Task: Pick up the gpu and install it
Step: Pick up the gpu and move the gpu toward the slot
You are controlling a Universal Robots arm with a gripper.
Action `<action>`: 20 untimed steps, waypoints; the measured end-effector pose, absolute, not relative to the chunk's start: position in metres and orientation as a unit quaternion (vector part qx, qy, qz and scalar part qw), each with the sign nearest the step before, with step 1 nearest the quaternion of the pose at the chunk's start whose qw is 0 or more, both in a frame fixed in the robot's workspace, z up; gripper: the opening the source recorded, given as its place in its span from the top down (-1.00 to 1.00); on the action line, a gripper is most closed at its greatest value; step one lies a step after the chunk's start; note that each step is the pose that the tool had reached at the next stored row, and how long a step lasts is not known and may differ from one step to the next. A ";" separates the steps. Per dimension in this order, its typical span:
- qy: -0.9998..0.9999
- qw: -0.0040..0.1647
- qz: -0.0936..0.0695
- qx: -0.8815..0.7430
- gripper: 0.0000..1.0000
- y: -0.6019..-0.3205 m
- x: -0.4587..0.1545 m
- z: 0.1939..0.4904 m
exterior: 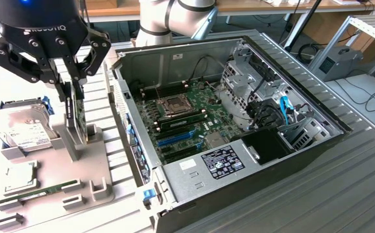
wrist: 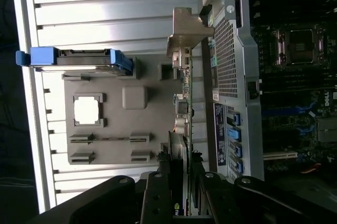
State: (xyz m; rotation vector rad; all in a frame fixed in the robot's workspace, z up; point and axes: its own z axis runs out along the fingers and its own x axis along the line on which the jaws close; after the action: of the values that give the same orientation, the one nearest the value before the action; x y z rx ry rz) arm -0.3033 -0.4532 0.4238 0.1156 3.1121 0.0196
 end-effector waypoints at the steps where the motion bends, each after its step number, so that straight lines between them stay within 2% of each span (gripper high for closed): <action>1: 0.999 0.014 0.006 0.037 0.48 -0.453 -0.303 0.424; 20: 0.999 0.014 0.006 0.037 0.48 -0.453 -0.303 0.431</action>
State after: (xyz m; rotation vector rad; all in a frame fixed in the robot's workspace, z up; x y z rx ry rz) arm -0.3030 -0.4532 0.4315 0.1153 3.1122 0.0195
